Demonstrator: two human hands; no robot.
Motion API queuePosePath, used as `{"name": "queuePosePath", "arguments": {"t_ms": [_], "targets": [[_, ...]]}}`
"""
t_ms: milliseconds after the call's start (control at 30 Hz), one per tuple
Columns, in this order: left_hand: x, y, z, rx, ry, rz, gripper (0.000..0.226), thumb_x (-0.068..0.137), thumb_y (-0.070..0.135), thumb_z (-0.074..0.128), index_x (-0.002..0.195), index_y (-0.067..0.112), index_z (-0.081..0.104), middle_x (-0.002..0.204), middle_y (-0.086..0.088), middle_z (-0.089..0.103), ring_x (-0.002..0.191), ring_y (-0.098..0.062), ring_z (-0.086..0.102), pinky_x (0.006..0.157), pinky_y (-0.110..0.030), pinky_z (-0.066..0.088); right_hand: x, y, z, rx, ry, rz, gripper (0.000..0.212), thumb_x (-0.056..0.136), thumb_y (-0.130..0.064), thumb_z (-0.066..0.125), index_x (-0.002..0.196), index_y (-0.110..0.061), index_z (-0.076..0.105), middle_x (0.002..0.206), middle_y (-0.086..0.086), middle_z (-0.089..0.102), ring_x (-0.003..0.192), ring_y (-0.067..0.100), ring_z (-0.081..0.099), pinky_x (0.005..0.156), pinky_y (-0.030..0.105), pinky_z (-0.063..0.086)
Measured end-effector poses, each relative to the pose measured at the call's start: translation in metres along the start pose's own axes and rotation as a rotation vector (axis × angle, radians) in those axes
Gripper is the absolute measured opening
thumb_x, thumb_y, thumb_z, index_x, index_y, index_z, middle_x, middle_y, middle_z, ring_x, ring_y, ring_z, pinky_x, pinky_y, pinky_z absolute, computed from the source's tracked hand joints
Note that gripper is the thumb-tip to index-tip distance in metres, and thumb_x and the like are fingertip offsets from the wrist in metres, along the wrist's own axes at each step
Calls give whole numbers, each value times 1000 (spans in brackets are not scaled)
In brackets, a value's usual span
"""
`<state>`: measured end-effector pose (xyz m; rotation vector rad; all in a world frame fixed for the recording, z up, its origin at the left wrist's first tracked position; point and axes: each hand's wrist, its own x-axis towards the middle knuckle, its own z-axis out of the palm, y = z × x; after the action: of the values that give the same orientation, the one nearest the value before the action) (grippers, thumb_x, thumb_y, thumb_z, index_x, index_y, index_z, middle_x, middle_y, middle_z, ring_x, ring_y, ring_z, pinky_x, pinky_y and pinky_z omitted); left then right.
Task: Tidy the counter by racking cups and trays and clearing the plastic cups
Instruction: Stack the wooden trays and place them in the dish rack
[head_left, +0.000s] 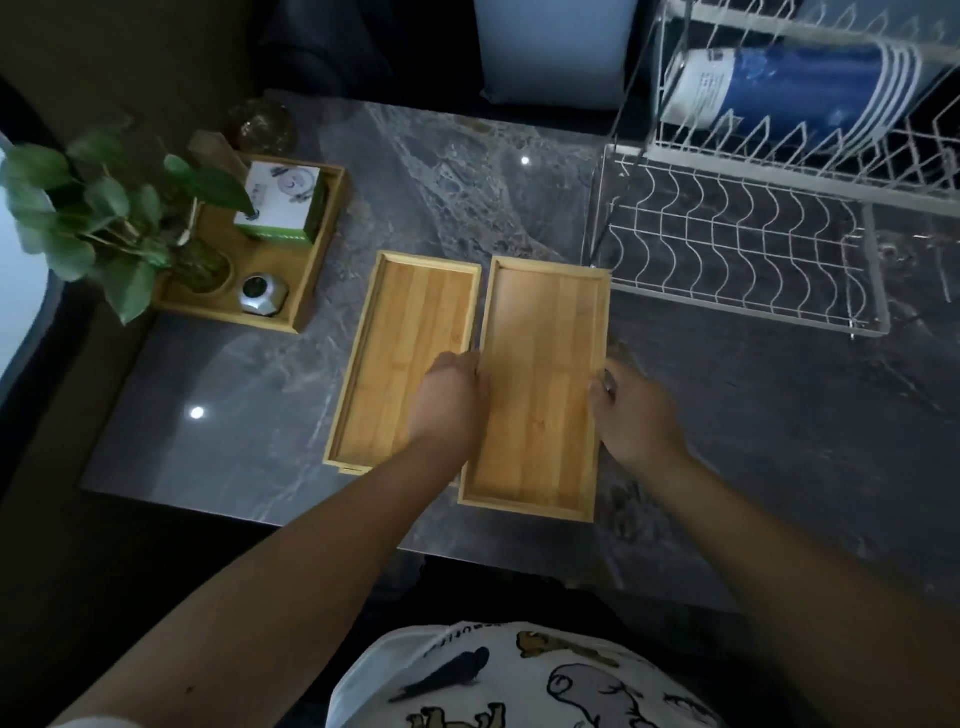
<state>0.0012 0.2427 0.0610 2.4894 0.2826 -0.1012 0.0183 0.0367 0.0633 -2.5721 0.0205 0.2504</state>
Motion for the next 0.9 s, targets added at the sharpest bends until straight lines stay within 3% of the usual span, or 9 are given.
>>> {"name": "queuePosePath", "arguments": {"t_ms": [133,233,367,500,600,767,900], "targets": [[16,-26,-38,26,37,38,21,99,22,46,94,9,62,99,-15,60,75,-27,59,62,-29,39,7,-42,13,-33,21,-37,22,97,-20,51,82,-5,57,72,8,59,67,26,55,58,36,39],[24,-49,-59,69,28,20,24,98,22,46,95,7,63,97,-16,61,80,-33,60,64,-36,46,12,-70,29,-50,9,-41,19,97,-19,51,82,-8,57,72,3,56,66,21,51,58,31,31],[32,-76,-74,85,6,-29,22,97,18,47,93,3,62,100,-20,61,86,-35,61,68,-40,50,20,-100,52,-87,-39,-14,22,98,-23,49,81,-11,54,76,3,56,71,21,52,62,31,34],[39,-94,-81,94,-7,-49,22,98,19,47,88,4,60,98,-19,60,82,-33,60,62,-32,39,24,-117,65,-101,-58,8,26,99,-25,48,81,-9,56,77,5,59,72,23,58,62,34,44],[43,-103,-82,77,-18,-38,23,98,18,46,80,6,55,91,-18,59,78,-32,59,61,-32,40,26,-123,73,-89,-62,30,23,99,-26,48,81,-12,54,77,5,58,74,23,58,61,31,38],[47,-116,-81,55,-13,-36,24,98,18,46,90,2,62,91,-15,59,76,-27,57,62,-32,42,28,-127,85,-112,-49,42,22,100,-27,47,85,-14,55,76,0,57,72,20,57,57,28,33],[48,-123,-79,18,-24,-48,24,98,20,47,107,6,65,105,-17,60,90,-31,61,71,-36,49,28,-128,91,-101,-26,51,21,99,-29,48,82,-18,53,70,-5,53,67,17,56,51,26,28]]}}
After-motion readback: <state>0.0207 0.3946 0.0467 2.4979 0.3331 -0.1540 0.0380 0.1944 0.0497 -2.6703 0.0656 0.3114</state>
